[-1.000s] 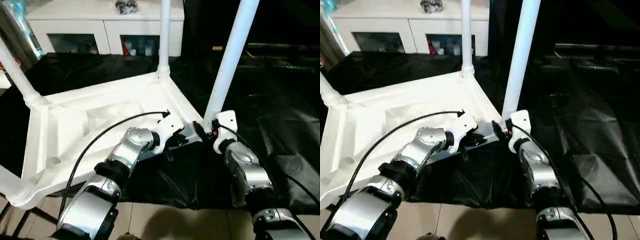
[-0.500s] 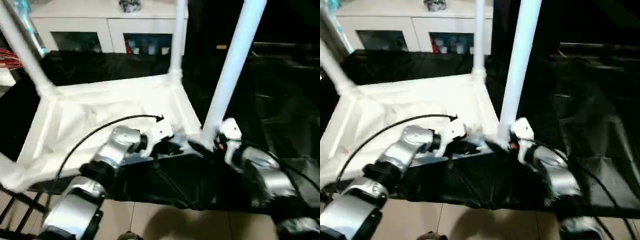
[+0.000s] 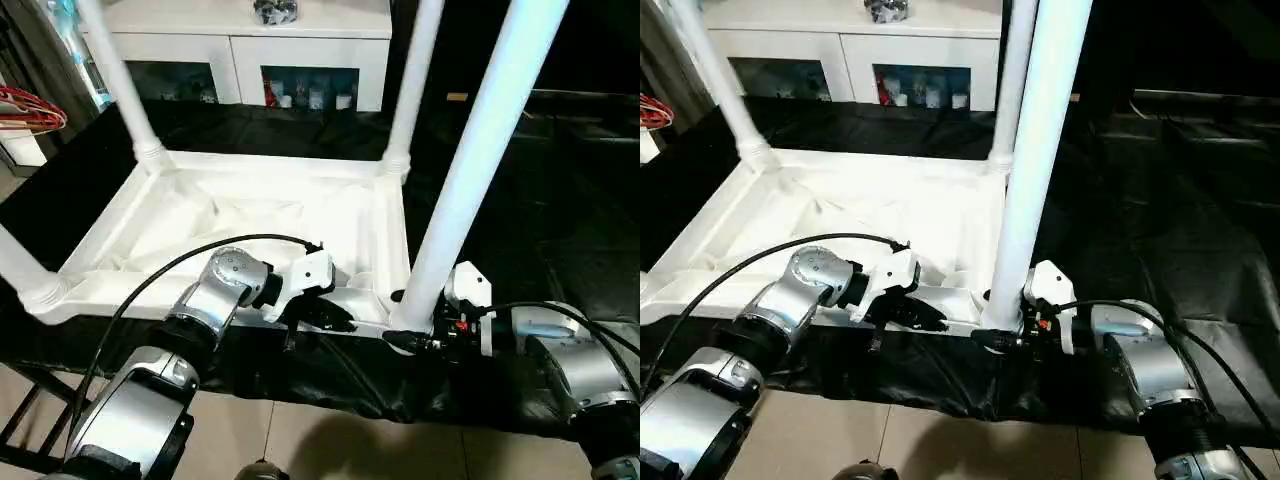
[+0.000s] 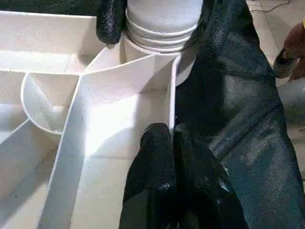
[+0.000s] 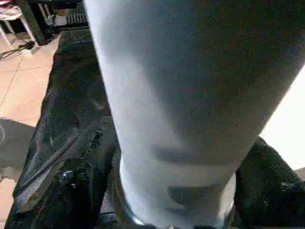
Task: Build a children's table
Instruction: Rotate leg to tighten
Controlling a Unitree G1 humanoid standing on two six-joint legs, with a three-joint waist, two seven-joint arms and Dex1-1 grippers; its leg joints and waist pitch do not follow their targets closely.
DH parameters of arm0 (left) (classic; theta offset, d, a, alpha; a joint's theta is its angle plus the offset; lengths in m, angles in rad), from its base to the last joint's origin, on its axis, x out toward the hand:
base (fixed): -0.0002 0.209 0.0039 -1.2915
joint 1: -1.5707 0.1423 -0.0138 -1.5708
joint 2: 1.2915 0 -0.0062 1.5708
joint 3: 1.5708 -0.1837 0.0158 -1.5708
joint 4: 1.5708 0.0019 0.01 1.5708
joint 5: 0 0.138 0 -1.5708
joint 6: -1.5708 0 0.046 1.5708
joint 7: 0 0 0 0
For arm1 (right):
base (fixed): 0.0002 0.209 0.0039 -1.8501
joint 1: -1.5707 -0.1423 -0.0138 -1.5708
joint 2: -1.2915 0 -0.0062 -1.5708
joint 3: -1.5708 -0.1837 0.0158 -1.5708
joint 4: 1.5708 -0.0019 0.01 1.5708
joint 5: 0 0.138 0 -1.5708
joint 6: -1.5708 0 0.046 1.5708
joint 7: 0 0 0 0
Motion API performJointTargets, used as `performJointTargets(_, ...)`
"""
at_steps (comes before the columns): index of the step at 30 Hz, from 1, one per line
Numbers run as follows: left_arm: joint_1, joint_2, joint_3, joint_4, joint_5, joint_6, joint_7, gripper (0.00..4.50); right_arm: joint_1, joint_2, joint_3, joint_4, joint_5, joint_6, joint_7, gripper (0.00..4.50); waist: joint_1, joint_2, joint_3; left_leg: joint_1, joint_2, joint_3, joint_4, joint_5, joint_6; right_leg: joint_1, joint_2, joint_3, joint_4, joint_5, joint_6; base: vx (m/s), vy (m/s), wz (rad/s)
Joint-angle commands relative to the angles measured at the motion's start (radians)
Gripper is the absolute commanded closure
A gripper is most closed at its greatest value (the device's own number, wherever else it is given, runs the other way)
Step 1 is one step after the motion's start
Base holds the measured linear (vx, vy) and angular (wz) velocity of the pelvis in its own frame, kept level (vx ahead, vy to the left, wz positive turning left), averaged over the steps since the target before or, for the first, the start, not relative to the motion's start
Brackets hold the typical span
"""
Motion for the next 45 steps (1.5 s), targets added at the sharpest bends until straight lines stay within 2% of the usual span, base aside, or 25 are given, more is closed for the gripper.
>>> performJointTargets(1,-0.061,-0.021,0.014,-0.002,-0.026,-0.011,0.032,4.50,0.023,0.028,0.113,-0.062,0.006,0.015,0.102,1.38,-0.001,-0.011,-0.061,0.011,0.048,-0.017,-0.059,-0.268,0.071,0.050,-0.066,0.039,-0.065,-0.253,-0.214,0.000,0.000,0.00)
performJointTargets(5,-0.067,-0.017,0.017,0.015,-0.024,-0.024,0.024,4.50,0.023,0.029,0.114,-0.071,0.011,0.027,0.107,1.63,0.004,-0.006,-0.063,0.012,0.047,-0.018,-0.058,-0.260,0.073,0.050,-0.066,0.039,-0.063,-0.242,-0.215,0.000,0.000,0.00)
performJointTargets(7,-0.068,-0.015,0.018,0.022,-0.022,-0.030,0.024,4.50,0.023,0.033,0.112,-0.072,0.013,0.033,0.105,1.72,0.004,-0.006,-0.062,0.011,0.047,-0.017,-0.058,-0.270,0.069,0.051,-0.066,0.038,-0.064,-0.245,-0.216,0.000,0.000,0.00)
performJointTargets(13,-0.064,-0.036,0.035,0.022,-0.016,-0.006,0.108,4.50,0.029,0.119,0.042,-0.046,0.050,0.072,-0.036,1.78,0.004,-0.002,-0.061,0.013,0.048,-0.020,-0.063,-0.294,0.053,0.048,-0.066,0.038,-0.067,-0.278,-0.208,0.000,0.000,0.00)
performJointTargets(15,-0.069,-0.056,0.047,0.033,-0.007,0.015,0.182,4.50,0.018,0.166,0.017,-0.001,0.008,0.046,-0.170,1.78,0.000,-0.001,-0.058,0.014,0.049,-0.020,-0.067,-0.313,0.040,0.046,-0.066,0.038,-0.070,-0.313,-0.199,0.000,0.000,0.00)
performJointTargets(17,-0.073,-0.083,0.056,0.041,0.002,0.033,0.257,4.50,-0.005,0.225,-0.017,0.069,-0.044,-0.011,-0.340,1.78,-0.016,-0.003,-0.056,0.019,0.043,-0.024,-0.071,-0.356,0.004,0.044,-0.071,0.035,-0.079,-0.402,-0.175,0.000,0.000,0.00)
performJointTargets(18,-0.073,-0.087,0.056,0.042,0.003,0.035,0.267,4.50,-0.009,0.234,-0.023,0.079,-0.051,-0.018,-0.365,1.79,-0.021,-0.003,-0.056,0.017,0.042,-0.025,-0.072,-0.356,-0.001,0.043,-0.071,0.036,-0.078,-0.410,-0.169,0.000,0.000,0.00)
performJointTargets(19,-0.074,-0.102,0.054,0.043,0.014,0.044,0.309,4.50,-0.036,0.267,-0.048,0.134,-0.072,-0.005,-0.477,1.79,-0.029,-0.003,-0.055,0.015,0.041,-0.028,-0.074,-0.357,-0.002,0.047,-0.071,0.035,-0.080,-0.414,-0.163,0.000,0.000,0.00)
performJointTargets(20,-0.074,-0.111,0.054,0.042,0.018,0.052,0.330,4.50,-0.049,0.283,-0.060,0.160,-0.081,-0.001,-0.527,1.80,-0.038,-0.001,-0.056,0.017,0.041,-0.026,-0.073,-0.358,-0.001,0.041,-0.068,0.037,-0.080,-0.394,-0.170,0.000,0.000,0.00)
performJointTargets(22,-0.078,-0.143,0.057,0.042,0.028,0.083,0.401,4.50,-0.089,0.324,-0.089,0.223,-0.108,0.014,-0.670,1.80,-0.048,0.003,-0.058,0.016,0.039,-0.025,-0.073,-0.347,-0.003,0.043,-0.065,0.036,-0.076,-0.361,-0.180,0.000,0.000,0.00)
performJointTargets(23,-0.079,-0.149,0.058,0.041,0.030,0.089,0.415,4.50,-0.096,0.331,-0.095,0.233,-0.113,0.020,-0.699,1.80,-0.052,0.000,-0.058,0.016,0.036,-0.023,-0.070,-0.339,0.003,0.045,-0.064,0.036,-0.078,-0.350,-0.180,0.000,0.000,0.00)
performJointTargets(24,-0.079,-0.149,0.058,0.041,0.030,0.089,0.415,4.50,-0.096,0.331,-0.095,0.233,-0.113,0.020,-0.699,1.80,-0.051,0.000,-0.059,0.015,0.035,-0.022,-0.069,-0.328,0.009,0.046,-0.064,0.037,-0.077,-0.338,-0.181,0.000,0.000,0.00)
performJointTargets(26,-0.078,-0.177,0.055,0.032,0.044,0.113,0.475,4.50,-0.129,0.360,-0.114,0.279,-0.131,0.023,-0.805,1.80,-0.049,0.002,-0.064,0.011,0.036,-0.019,-0.064,-0.273,0.030,0.049,-0.062,0.038,-0.069,-0.249,-0.193,0.000,0.000,0.00)
performJointTargets(27,-0.077,-0.183,0.055,0.029,0.046,0.118,0.484,4.50,-0.134,0.365,-0.117,0.287,-0.133,0.021,-0.819,1.80,-0.050,0.007,-0.065,0.010,0.036,-0.019,-0.063,-0.266,0.030,0.048,-0.062,0.038,-0.066,-0.230,-0.199,0.000,0.000,0.00)
performJointTargets(29,-0.068,-0.211,0.059,0.011,0.039,0.142,0.514,4.50,-0.152,0.387,-0.129,0.315,-0.145,0.000,-0.867,1.80,-0.053,0.004,-0.064,0.010,0.034,-0.018,-0.062,-0.261,0.036,0.051,-0.061,0.036,-0.067,-0.225,-0.205,0.000,0.000,0.00)
performJointTargets(30,-0.063,-0.219,0.060,0.003,0.034,0.148,0.517,4.50,-0.159,0.394,-0.131,0.326,-0.145,-0.009,-0.876,1.24,-0.051,0.004,-0.063,0.010,0.034,-0.017,-0.062,-0.265,0.041,0.051,-0.063,0.036,-0.069,-0.245,-0.200,0.000,0.000,0.00)
performJointTargets(31,-0.058,-0.223,0.058,-0.003,0.031,0.147,0.516,4.50,-0.161,0.400,-0.134,0.328,-0.136,-0.009,-0.866,1.24,-0.051,0.001,-0.063,0.010,0.033,-0.017,-0.062,-0.267,0.045,0.051,-0.063,0.036,-0.072,-0.255,-0.196,0.000,0.000,0.00)
performJointTargets(35,-0.042,-0.214,0.048,-0.013,0.029,0.137,0.492,4.50,-0.168,0.390,-0.111,0.343,-0.154,-0.021,-0.857,0.82,-0.052,0.006,-0.062,0.010,0.037,-0.019,-0.065,-0.281,0.046,0.049,-0.061,0.036,-0.073,-0.274,-0.188,0.000,0.000,0.00)
performJointTargets(36,-0.039,-0.203,0.048,-0.017,0.024,0.132,0.470,4.50,-0.165,0.378,-0.104,0.339,-0.159,-0.029,-0.835,0.82,-0.053,0.006,-0.061,0.011,0.037,-0.018,-0.066,-0.285,0.045,0.048,-0.060,0.036,-0.073,-0.274,-0.188,0.000,0.000,0.00)
performJointTargets(37,-0.035,-0.186,0.048,-0.027,0.018,0.125,0.437,4.50,-0.161,0.359,-0.097,0.334,-0.163,-0.040,-0.799,0.82,-0.053,0.002,-0.061,0.010,0.036,-0.018,-0.066,-0.289,0.046,0.050,-0.060,0.036,-0.074,-0.276,-0.186,0.000,0.000,0.00)
performJointTargets(41,-0.028,-0.156,0.042,-0.041,0.005,0.104,0.367,4.50,-0.152,0.326,-0.085,0.313,-0.144,-0.053,-0.700,0.82,-0.048,0.003,-0.064,0.007,0.038,-0.016,-0.061,-0.260,0.065,0.053,-0.062,0.036,-0.067,-0.230,-0.199,0.000,0.000,0.00)
performJointTargets(45,-0.018,-0.112,0.032,-0.059,-0.009,0.075,0.268,4.50,-0.111,0.267,-0.021,0.234,-0.129,-0.084,-0.502,0.82,-0.040,0.002,-0.063,0.006,0.041,-0.014,-0.057,-0.250,0.090,0.053,-0.061,0.035,-0.064,-0.207,-0.210,0.000,0.000,0.00)
